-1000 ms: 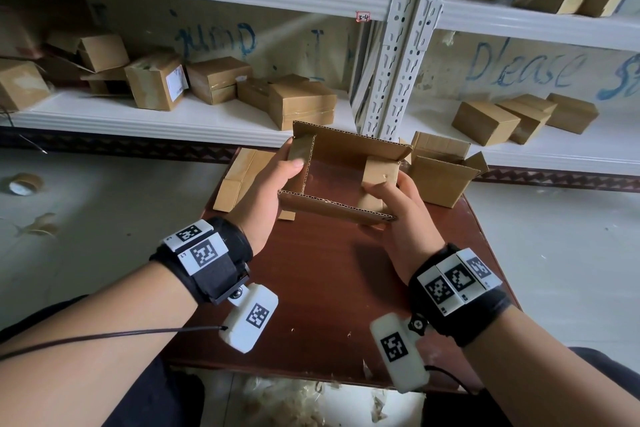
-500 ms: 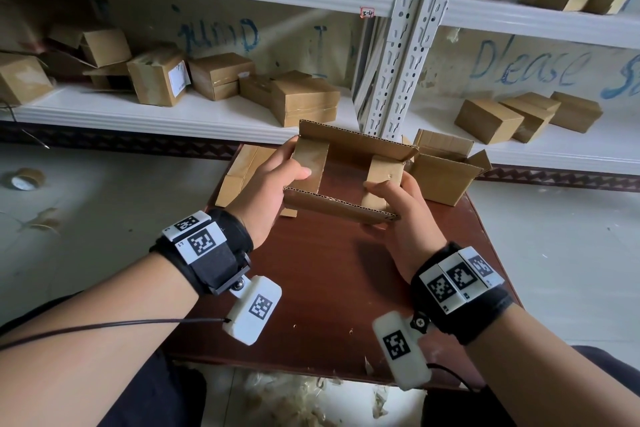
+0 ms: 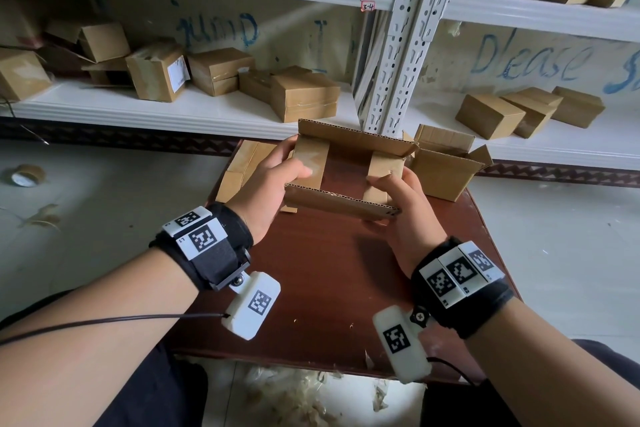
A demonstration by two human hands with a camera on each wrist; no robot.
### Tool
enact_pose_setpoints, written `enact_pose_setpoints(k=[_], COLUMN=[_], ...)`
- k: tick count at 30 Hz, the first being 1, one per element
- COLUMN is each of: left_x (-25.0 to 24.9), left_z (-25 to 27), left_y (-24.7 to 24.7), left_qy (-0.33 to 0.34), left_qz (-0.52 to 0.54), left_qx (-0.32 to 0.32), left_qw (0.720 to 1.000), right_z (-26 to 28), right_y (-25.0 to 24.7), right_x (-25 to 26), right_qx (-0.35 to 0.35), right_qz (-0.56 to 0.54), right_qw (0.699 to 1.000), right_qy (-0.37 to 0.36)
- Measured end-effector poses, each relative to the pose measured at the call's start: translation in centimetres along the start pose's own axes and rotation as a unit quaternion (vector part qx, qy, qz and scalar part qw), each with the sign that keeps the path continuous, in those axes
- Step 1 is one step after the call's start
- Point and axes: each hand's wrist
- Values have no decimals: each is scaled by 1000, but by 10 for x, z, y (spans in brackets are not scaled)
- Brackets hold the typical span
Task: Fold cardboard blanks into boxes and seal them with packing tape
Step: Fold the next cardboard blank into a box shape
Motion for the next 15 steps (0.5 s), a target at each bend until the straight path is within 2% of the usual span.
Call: enact_pose_setpoints(k=[15], left_x=[5], left_z=[1], left_y=[4], left_qy=[18], left_qz=[-15], left_qx=[6], left_qw=[1000], right_z=[0], right_y=[0], right_x=[3], right_qx=[-12], right_qz=[-4], right_qw=[1000], right_qy=[6])
Point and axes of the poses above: each hand's wrist, its own z-axis away from the middle knuckle, its own y-axis out of the palm, x = y × z, and after that the axes turned 15 degrees about -z, right-handed
